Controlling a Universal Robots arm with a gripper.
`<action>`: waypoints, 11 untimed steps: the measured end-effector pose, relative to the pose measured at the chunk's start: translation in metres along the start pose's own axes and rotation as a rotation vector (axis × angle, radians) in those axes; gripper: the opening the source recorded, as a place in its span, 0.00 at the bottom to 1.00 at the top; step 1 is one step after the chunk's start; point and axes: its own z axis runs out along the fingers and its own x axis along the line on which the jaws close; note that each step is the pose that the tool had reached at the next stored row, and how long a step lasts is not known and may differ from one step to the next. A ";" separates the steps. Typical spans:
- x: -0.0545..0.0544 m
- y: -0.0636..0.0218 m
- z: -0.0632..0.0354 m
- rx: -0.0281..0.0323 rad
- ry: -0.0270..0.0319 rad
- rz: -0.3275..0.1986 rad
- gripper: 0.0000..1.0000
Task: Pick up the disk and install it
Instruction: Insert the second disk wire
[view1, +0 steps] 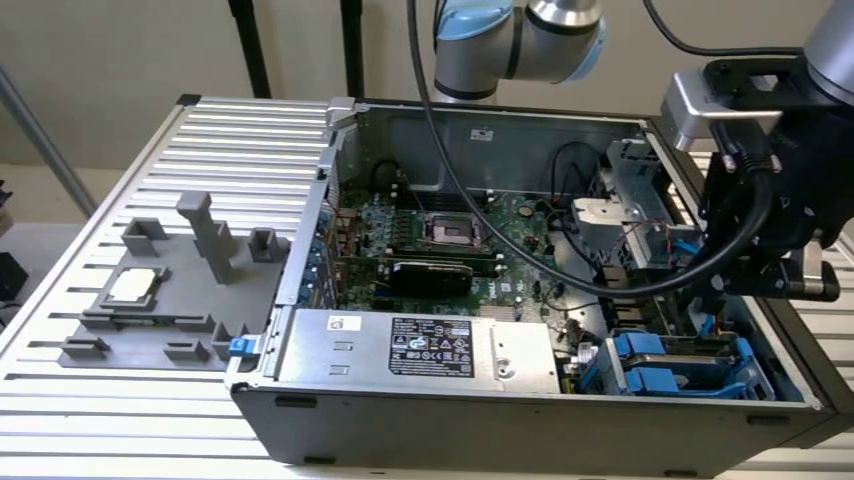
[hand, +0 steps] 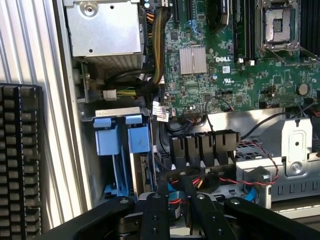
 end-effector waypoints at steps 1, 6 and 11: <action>0.000 -0.0010 -0.0012 -0.0030 0.0005 0.001 0.25; 0.002 -0.0062 -0.0021 -0.0192 0.0028 0.005 0.25; 0.003 -0.0090 -0.0020 -0.0295 0.0048 0.014 0.25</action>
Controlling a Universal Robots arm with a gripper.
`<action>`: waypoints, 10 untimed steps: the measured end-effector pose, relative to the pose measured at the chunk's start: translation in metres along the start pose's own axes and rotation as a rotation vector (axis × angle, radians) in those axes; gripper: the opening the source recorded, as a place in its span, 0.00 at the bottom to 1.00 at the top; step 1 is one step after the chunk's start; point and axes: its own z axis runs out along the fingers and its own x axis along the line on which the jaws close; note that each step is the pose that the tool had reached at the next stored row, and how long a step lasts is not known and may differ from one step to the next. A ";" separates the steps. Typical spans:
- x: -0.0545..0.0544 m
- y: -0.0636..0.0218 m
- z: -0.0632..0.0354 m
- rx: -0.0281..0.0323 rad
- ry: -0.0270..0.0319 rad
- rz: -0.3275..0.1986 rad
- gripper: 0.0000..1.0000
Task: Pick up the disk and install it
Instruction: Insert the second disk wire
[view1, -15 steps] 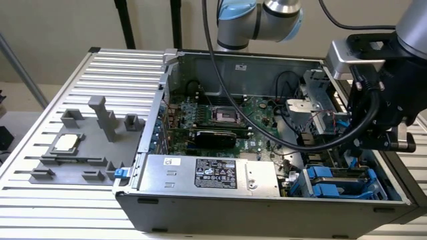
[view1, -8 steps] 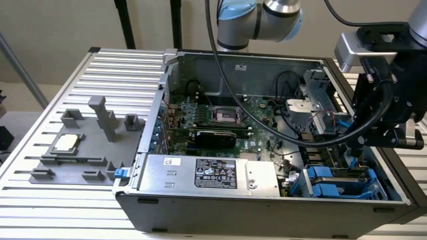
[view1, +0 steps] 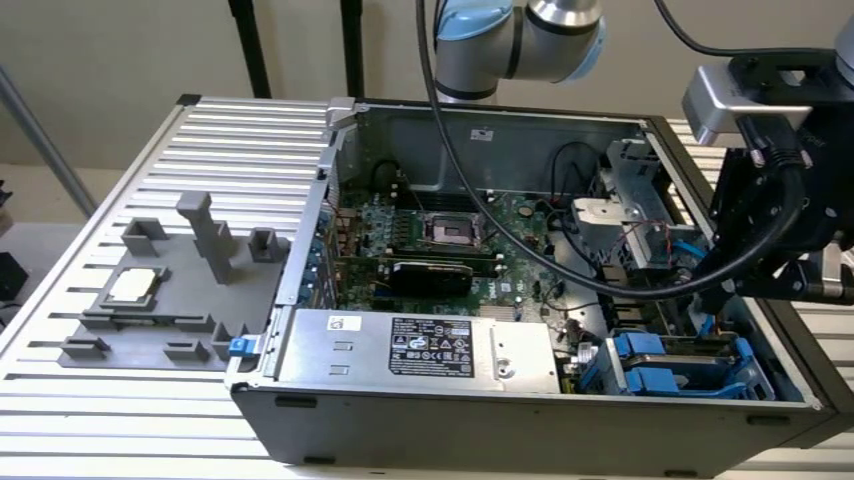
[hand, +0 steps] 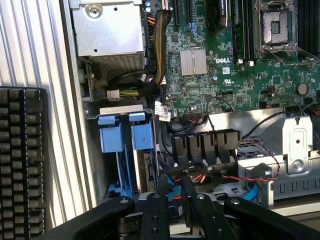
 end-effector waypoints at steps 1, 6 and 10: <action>0.001 -0.0004 0.0000 -0.0023 0.0003 0.002 0.25; 0.002 -0.0015 0.0033 -0.0065 0.0013 0.009 0.25; 0.002 -0.0017 0.0077 -0.0086 0.0023 0.012 0.25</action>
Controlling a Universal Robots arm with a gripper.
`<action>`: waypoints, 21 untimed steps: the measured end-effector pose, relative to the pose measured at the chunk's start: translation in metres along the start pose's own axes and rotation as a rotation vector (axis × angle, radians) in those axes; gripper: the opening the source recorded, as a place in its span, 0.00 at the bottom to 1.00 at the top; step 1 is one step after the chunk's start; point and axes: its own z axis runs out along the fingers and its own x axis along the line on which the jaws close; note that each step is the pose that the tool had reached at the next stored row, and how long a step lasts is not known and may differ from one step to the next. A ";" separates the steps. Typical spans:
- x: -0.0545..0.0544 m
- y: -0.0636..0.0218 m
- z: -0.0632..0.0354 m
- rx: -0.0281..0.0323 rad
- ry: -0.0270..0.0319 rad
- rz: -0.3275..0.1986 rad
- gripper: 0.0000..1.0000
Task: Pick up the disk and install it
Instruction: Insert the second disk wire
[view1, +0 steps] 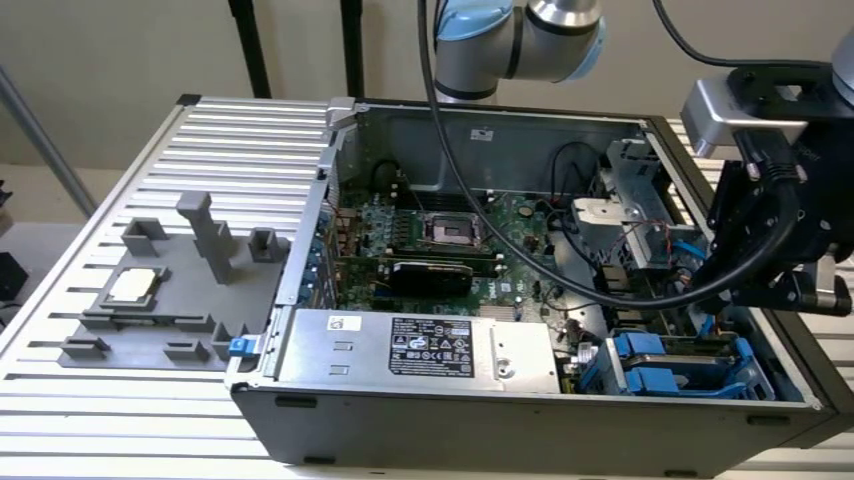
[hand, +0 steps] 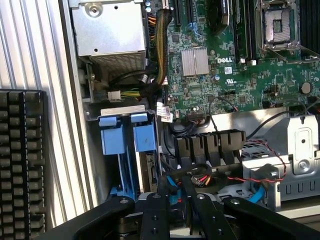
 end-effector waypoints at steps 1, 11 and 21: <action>0.000 0.0000 0.0011 -0.0006 0.0002 0.001 0.25; 0.000 -0.0016 0.0061 -0.0142 0.0047 0.009 0.16; 0.004 0.0152 0.0054 0.0014 -0.0113 0.008 0.16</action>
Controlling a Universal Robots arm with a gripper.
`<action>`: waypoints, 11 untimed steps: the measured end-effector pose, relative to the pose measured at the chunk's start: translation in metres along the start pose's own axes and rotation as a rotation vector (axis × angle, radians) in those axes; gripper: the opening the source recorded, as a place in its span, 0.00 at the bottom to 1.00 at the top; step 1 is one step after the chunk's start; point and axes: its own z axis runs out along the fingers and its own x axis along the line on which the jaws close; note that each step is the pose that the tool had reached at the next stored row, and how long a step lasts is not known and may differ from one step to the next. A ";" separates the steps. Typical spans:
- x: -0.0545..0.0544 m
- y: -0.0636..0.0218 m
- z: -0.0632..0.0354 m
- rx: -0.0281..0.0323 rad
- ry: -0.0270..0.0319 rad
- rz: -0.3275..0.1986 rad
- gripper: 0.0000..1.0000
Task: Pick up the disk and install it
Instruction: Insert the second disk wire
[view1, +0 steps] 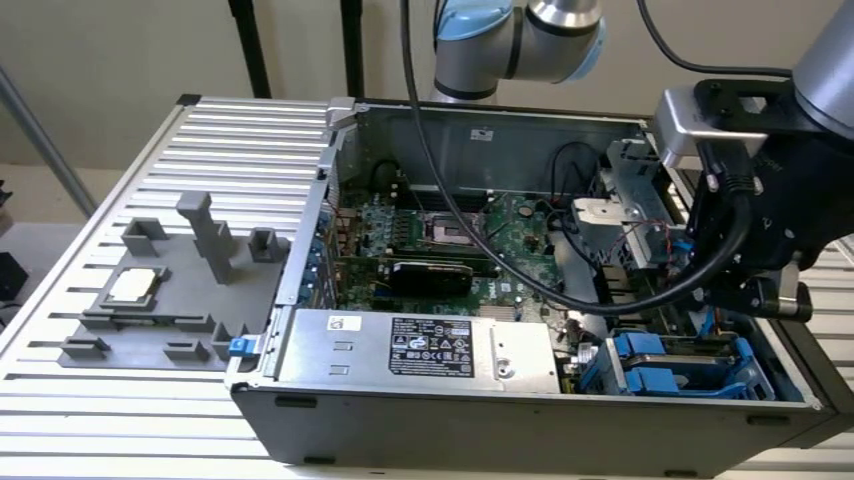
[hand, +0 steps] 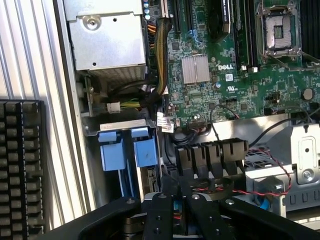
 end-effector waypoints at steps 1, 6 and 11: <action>0.001 0.0009 -0.0001 0.0034 -0.0040 0.000 0.16; 0.014 0.0001 0.0028 0.0181 -0.0207 -0.002 0.16; 0.019 0.0034 0.0084 0.0292 -0.0276 -0.007 0.16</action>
